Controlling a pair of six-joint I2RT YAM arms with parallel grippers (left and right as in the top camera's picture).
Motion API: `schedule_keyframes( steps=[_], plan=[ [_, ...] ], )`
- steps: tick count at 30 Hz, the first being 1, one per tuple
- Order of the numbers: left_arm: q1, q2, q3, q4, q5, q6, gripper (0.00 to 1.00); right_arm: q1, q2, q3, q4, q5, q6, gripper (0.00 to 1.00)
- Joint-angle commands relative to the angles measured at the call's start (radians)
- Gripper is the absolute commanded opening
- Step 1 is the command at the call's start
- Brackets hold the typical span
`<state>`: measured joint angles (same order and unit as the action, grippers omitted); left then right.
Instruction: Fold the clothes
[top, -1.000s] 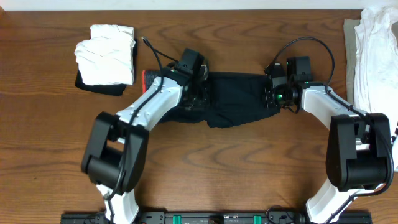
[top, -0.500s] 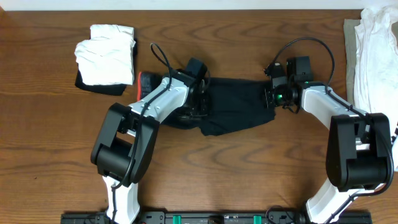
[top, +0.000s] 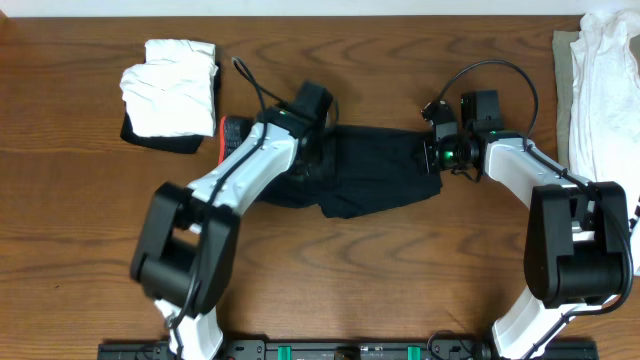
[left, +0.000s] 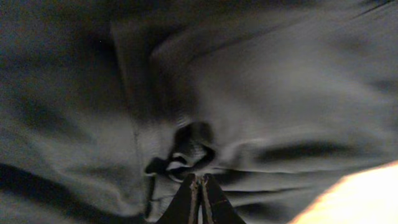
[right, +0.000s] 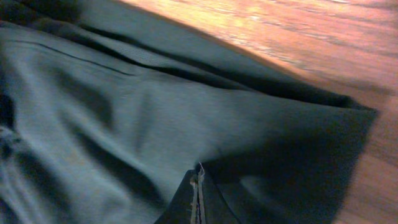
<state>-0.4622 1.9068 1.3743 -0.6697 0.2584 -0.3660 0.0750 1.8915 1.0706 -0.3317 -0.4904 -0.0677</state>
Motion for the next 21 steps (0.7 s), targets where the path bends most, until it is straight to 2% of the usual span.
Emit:
schedule_keyframes(
  steps=[1,9,21],
  plan=[
    [0.001,-0.058,0.030,0.013,-0.015,-0.007,0.06,-0.005,-0.014,0.014,-0.003,-0.053,0.035,0.01],
    [-0.031,-0.002,0.016,0.094,-0.016,-0.006,0.06,-0.003,0.002,0.013,0.063,0.174,0.037,0.02],
    [-0.042,0.171,0.015,0.104,-0.016,-0.005,0.06,-0.003,0.127,0.013,0.154,0.203,0.056,0.04]
  ],
)
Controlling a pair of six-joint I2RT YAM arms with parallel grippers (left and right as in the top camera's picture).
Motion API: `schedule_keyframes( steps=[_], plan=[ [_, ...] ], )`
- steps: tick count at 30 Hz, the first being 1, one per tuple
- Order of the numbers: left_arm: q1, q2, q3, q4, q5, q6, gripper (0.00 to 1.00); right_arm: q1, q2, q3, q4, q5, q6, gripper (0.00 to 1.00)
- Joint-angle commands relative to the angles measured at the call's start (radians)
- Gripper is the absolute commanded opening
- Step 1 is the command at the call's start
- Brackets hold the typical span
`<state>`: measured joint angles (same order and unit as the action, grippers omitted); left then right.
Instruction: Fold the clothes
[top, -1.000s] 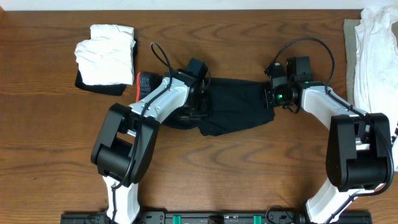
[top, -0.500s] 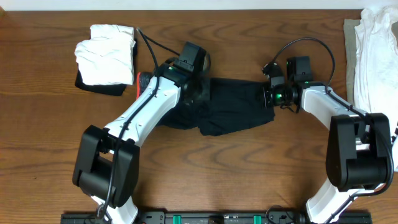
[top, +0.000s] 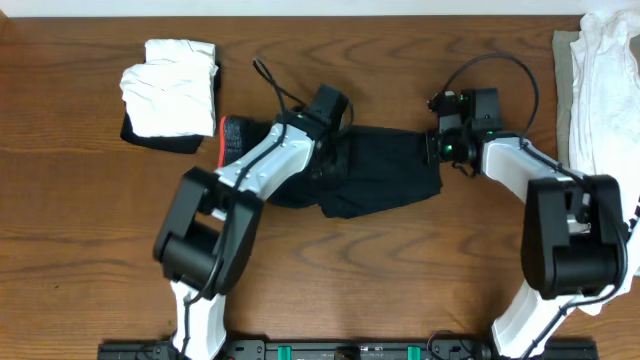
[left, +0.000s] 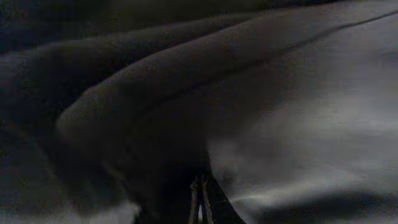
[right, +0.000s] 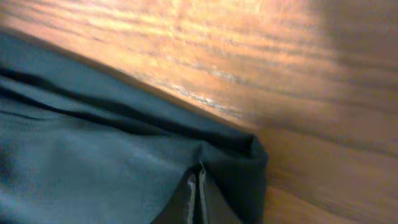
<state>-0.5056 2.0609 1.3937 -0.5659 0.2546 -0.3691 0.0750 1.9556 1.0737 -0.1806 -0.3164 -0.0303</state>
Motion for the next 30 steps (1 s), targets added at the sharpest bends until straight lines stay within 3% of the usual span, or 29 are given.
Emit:
schedule_keyframes(
  steps=[1,9,16,20,23,25,28,30],
  plan=[
    [0.002,0.021,-0.004,0.000,-0.012,-0.002,0.06,-0.003,0.084,0.010,0.016,0.029,0.018,0.04],
    [-0.005,0.015,-0.004,0.002,-0.012,-0.001,0.06,-0.039,0.127,0.042,0.151,0.036,0.035,0.07],
    [-0.005,0.002,0.011,0.059,-0.012,-0.002,0.06,-0.076,0.113,0.186,0.037,0.013,0.037,0.08],
    [-0.005,-0.029,0.070,0.062,-0.012,0.002,0.07,-0.104,0.056,0.308,-0.098,-0.097,0.037,0.11],
    [-0.005,-0.060,0.121,0.043,-0.013,0.002,0.11,-0.133,0.005,0.388,-0.240,-0.103,0.037,0.21],
    [-0.004,-0.092,0.140,0.027,-0.019,0.002,0.14,-0.164,-0.026,0.424,-0.357,-0.092,0.037,0.43],
    [-0.001,-0.129,0.141,0.000,-0.094,0.002,0.15,-0.208,-0.046,0.431,-0.495,-0.097,0.021,0.60],
    [0.002,-0.141,0.141,-0.028,-0.165,0.002,0.17,-0.238,-0.046,0.428,-0.589,-0.119,-0.023,0.65]
  ],
)
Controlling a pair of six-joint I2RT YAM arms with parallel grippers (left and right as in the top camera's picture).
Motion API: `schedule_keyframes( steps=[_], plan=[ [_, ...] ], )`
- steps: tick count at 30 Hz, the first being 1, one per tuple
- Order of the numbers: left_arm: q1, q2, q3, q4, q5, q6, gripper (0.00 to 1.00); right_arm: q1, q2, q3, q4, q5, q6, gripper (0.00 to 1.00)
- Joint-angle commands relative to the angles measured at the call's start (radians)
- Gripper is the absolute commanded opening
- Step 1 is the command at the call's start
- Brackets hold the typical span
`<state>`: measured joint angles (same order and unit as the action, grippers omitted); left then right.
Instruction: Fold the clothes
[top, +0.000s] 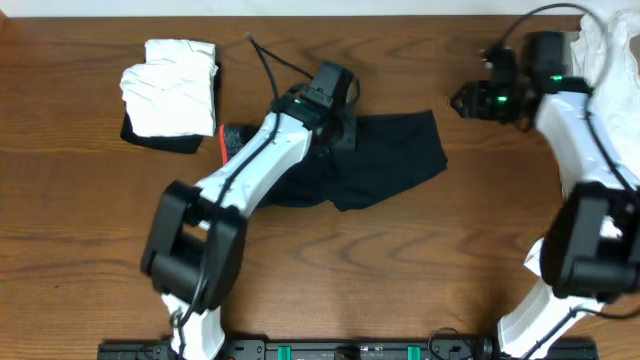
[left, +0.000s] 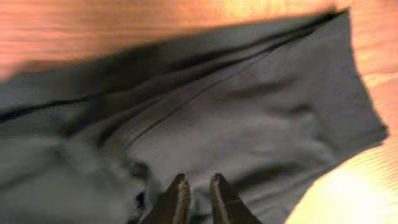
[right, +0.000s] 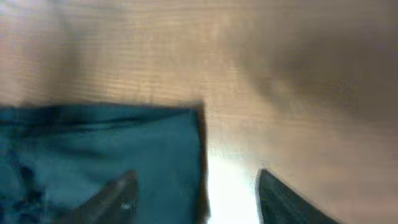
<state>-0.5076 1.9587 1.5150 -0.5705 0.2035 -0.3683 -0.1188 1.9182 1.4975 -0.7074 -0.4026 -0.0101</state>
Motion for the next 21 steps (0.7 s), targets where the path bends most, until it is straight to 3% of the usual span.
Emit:
schedule_keyframes(
  steps=[1,7,13,18,21],
  plan=[
    [0.006,-0.039,0.020,-0.039,-0.144,0.001,0.21,-0.058,-0.006,-0.004,-0.100,-0.043,-0.062,0.65],
    [0.033,-0.034,0.016,-0.092,-0.164,0.036,0.32,-0.101,-0.006,-0.115,-0.162,-0.140,-0.120,0.65],
    [0.048,-0.034,0.014,-0.117,-0.164,0.040,0.33,-0.096,-0.005,-0.257,-0.011,-0.296,-0.134,0.60],
    [0.047,-0.034,0.013,-0.140,-0.164,0.061,0.33,-0.096,-0.004,-0.362,0.169,-0.312,-0.034,0.52],
    [0.047,-0.034,0.013,-0.142,-0.164,0.061,0.33,-0.096,-0.004,-0.418,0.269,-0.313,0.026,0.52]
  ],
)
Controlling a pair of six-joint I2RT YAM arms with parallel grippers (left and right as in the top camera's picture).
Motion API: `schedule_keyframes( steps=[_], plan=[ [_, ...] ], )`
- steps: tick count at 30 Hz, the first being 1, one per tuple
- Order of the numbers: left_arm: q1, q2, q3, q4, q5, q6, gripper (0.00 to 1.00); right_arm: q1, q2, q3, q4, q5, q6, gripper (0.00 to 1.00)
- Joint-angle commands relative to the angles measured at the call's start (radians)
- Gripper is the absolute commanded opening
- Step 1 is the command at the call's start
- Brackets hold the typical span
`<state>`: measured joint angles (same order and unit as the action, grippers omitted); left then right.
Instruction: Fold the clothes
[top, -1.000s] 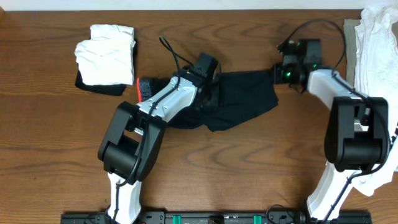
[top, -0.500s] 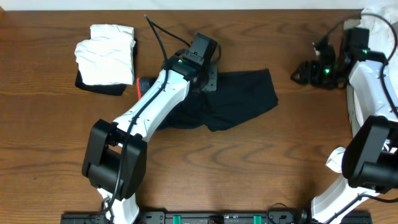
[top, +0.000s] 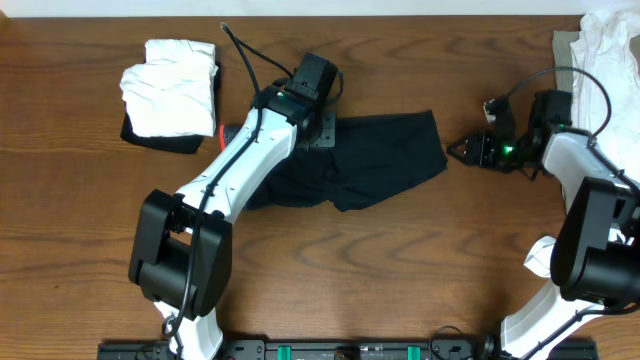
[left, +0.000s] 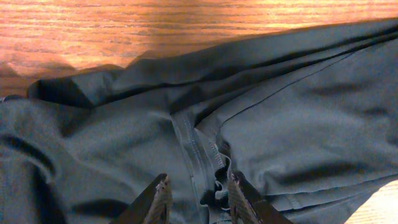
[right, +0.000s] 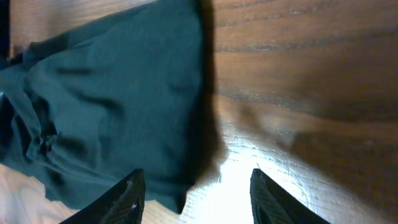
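Note:
A black garment lies crumpled and partly spread at the table's middle. My left gripper hangs over its far left part, open, with nothing between the fingers. In the left wrist view the left gripper stands above a seam and folds of the black garment. My right gripper is open just right of the garment's right edge, over bare wood. The right wrist view has the right gripper wide open, with the black garment ahead to the left.
A folded white stack on a dark piece sits at the far left. A heap of white and beige clothes lies at the far right corner. Something red peeks out beside the left arm. The wooden table stretches in front.
My right gripper was open at the far right, away from the garment; now it is nearer and lower, beside the garment's right edge. My left gripper stands wider open and a little further left.
Both grippers were shut on the black garment at mid-table, and still shut on it a moment later. Then both were open, the garment lay spread, and the right arm was off to the far right. Now the right gripper is back by the garment's edge.

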<state>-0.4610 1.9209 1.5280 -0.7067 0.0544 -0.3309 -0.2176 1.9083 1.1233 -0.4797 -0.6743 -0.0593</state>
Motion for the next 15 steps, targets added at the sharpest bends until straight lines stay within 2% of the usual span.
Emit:
schedule_keyframes(
  steps=[1,5,8,10,15],
  plan=[
    [0.001,0.003,0.000,-0.007,-0.015,0.024,0.33,0.005,0.007,-0.060,0.071,-0.042,0.097,0.52],
    [0.001,0.003,0.000,-0.007,-0.015,0.024,0.33,0.021,0.007,-0.125,0.190,-0.060,0.169,0.56],
    [0.001,0.003,0.000,-0.007,-0.015,0.024,0.33,0.038,0.007,-0.158,0.257,-0.069,0.217,0.68],
    [0.001,0.003,0.000,-0.008,-0.015,0.024,0.33,0.052,0.007,-0.170,0.294,-0.072,0.232,0.72],
    [0.001,0.003,0.000,-0.016,-0.015,0.024,0.33,0.093,0.007,-0.174,0.335,-0.072,0.276,0.71]
  ],
)
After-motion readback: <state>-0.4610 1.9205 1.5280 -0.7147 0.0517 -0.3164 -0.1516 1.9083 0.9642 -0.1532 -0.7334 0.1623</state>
